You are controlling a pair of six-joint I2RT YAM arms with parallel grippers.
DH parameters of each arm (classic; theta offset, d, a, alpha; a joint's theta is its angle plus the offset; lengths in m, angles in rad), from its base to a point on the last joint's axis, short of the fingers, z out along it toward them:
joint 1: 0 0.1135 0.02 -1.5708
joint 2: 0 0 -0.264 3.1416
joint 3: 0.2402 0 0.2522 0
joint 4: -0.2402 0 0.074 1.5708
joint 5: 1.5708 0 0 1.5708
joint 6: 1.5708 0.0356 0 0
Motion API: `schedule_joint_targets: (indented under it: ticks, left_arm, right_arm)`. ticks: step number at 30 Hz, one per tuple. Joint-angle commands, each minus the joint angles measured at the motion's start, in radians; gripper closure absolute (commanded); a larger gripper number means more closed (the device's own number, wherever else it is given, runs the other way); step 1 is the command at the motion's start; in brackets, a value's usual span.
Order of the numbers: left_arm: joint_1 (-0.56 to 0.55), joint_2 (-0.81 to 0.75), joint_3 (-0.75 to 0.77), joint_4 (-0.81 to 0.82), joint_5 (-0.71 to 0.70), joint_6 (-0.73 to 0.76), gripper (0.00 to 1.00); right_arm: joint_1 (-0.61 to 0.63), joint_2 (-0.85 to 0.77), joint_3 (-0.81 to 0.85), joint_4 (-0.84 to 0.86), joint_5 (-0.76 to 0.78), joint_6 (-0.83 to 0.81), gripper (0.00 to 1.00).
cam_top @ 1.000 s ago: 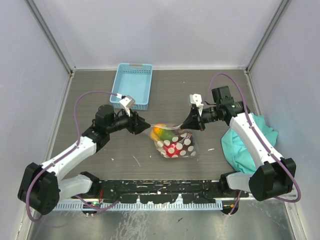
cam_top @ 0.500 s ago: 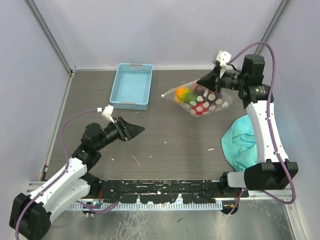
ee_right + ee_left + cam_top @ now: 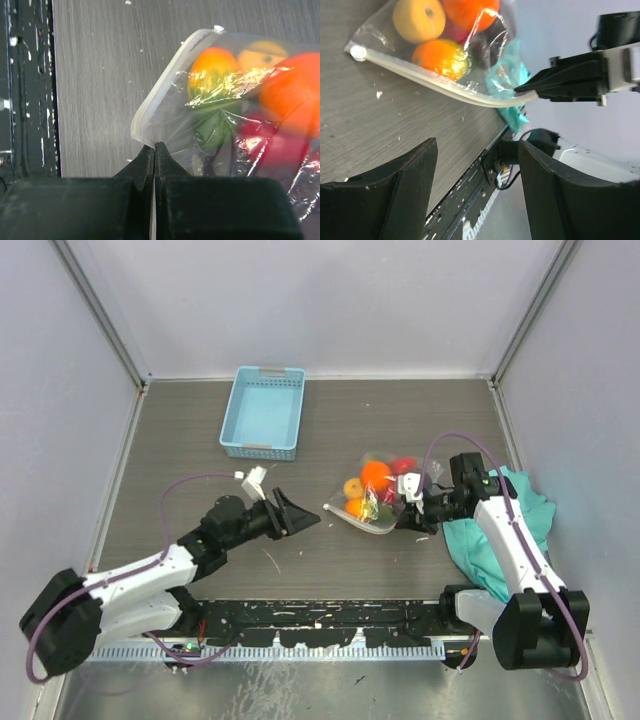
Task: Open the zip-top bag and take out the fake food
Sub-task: Open the zipper of the food storage bag at the center of the board.
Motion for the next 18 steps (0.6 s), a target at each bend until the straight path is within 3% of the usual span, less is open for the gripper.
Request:
schedule_joint_targets:
  ticks: [1,4,5,8,10,12,14,16,18]
  left_arm:
    - [-0.081,0.135,0.08,0.127,-0.12,0.016,0.34]
    - [-0.084,0.192,0.079,0.165,-0.132,0.006,0.35]
    - [-0.084,0.197,0.079,0.158,-0.138,0.007,0.35]
    - [-0.085,0.189,0.082,0.089,-0.157,0.026,0.35]
    - [-0.086,0.174,0.076,0.039,-0.169,0.035,0.35]
    - [-0.086,0.158,0.054,0.034,-0.173,0.033,0.35]
    - [-0.087,0.139,0.022,0.055,-0.176,0.018,0.34]
    - [-0.086,0.121,-0.015,0.089,-0.187,-0.006,0.33]
    - [-0.084,0.106,-0.042,0.108,-0.191,-0.038,0.32]
  right_arm:
    - [-0.004,-0.09,-0.029,-0.072,0.062,-0.145,0.96]
    - [-0.004,-0.103,-0.036,-0.08,0.11,-0.148,0.87]
    - [-0.005,-0.106,-0.036,-0.088,0.128,-0.15,0.79]
    - [-0.006,-0.112,0.01,-0.183,0.158,-0.175,0.35]
    - [-0.005,-0.102,0.097,-0.324,0.137,-0.238,0.21]
    - [-0.005,-0.092,0.178,-0.407,0.097,-0.252,0.15]
    - [0.003,-0.093,0.219,-0.366,0.06,-0.158,0.11]
    - [0.065,-0.103,0.213,-0.216,0.069,0.033,0.11]
    - [0.213,-0.129,0.17,0.013,0.197,0.287,0.11]
